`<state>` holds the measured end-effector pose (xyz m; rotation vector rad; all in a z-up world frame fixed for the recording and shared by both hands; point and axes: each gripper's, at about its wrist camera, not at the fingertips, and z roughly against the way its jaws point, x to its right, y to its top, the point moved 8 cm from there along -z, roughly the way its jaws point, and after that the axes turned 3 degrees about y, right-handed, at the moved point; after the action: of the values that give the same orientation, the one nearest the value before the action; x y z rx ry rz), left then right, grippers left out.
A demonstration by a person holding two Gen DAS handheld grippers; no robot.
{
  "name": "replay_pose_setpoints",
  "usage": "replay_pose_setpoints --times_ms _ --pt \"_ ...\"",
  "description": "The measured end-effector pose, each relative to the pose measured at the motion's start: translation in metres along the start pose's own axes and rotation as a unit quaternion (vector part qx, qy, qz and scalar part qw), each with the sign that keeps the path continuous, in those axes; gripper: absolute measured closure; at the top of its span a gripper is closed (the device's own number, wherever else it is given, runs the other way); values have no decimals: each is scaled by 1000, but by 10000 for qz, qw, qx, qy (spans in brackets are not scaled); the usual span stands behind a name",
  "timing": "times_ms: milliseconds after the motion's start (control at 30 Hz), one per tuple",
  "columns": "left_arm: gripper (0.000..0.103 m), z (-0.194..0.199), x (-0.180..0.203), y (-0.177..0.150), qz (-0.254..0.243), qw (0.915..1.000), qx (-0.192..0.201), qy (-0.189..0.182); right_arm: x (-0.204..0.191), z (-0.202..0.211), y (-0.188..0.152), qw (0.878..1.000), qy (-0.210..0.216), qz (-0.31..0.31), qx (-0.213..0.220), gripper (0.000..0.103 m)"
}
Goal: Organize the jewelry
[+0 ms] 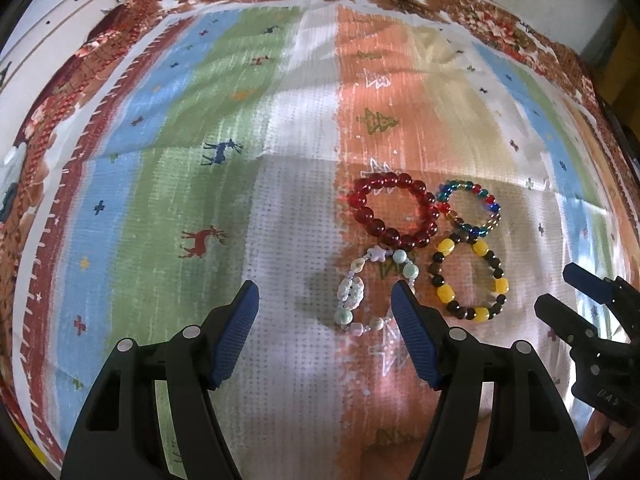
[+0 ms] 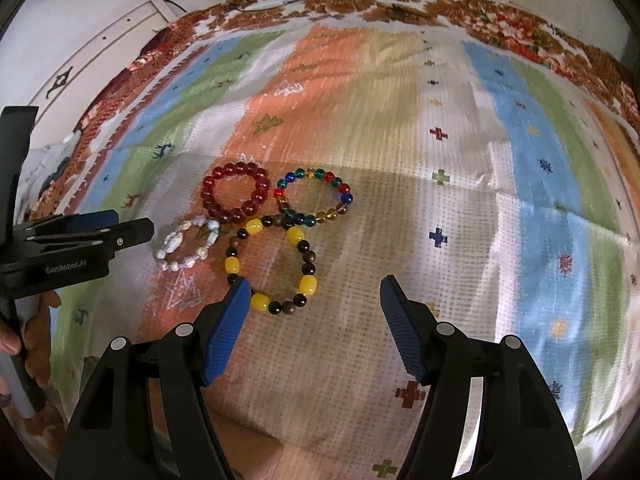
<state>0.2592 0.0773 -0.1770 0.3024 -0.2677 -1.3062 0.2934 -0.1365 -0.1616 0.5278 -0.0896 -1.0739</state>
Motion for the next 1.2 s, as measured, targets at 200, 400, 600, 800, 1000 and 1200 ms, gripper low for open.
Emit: replay_pose_setpoints --times_ms 200,400,600,800,1000,1200 --pt "35 -10 0 2 -3 9999 -113 -41 4 -14 -1 9999 -9 -41 -145 36" --pt "36 -23 3 4 -33 9997 -244 -52 5 -25 1 9997 -47 -41 -240 36" --pt "36 -33 5 4 -139 9993 -341 -8 7 -36 2 9995 -112 8 -298 36" --pt "40 -43 9 6 -287 9987 -407 86 6 -48 5 9993 -125 33 -359 36" --pt "41 -46 13 5 -448 9981 -387 189 4 -56 5 9989 -186 139 -409 36" --pt "55 -46 16 4 -597 9970 -388 299 7 -58 5 9984 -304 194 -436 47"
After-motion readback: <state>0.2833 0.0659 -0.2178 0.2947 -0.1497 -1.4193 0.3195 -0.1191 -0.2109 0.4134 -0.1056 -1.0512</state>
